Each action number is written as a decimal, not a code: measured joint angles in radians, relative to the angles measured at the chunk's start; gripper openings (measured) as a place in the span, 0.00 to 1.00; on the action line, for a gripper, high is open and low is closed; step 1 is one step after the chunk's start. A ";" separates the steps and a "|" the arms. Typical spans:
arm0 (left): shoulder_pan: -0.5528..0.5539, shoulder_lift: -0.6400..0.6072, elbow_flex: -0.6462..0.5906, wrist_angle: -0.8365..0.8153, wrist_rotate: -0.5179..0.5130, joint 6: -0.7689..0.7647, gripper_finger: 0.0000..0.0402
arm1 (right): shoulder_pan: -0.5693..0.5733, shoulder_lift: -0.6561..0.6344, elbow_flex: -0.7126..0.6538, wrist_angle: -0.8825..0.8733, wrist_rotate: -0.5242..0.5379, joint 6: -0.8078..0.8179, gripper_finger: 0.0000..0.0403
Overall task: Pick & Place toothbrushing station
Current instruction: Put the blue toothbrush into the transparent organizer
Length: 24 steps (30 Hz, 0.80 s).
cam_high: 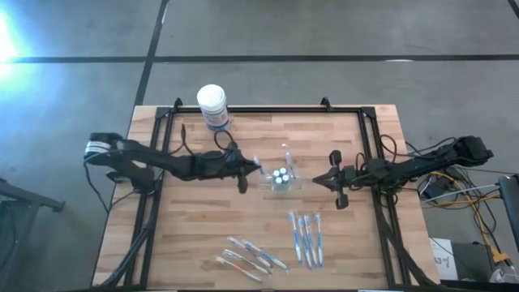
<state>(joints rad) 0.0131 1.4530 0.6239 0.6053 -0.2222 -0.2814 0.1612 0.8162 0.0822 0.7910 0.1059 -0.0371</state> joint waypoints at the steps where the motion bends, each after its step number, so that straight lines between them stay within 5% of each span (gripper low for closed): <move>1: 0.000 0.019 0.000 0.023 0.000 0.000 0.03 | 0.000 0.001 0.000 0.000 0.000 0.000 0.02; 15: 0.033 0.132 0.008 0.087 0.012 -0.113 0.03 | 0.000 0.003 0.007 0.001 0.000 0.004 0.02; 24: 0.053 0.132 0.005 0.060 0.012 -0.140 0.16 | 0.000 0.003 0.006 -0.001 0.000 0.004 0.02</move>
<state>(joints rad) 0.0660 1.5852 0.6292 0.6654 -0.2100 -0.4218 0.1612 0.8192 0.0887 0.7898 0.1055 -0.0334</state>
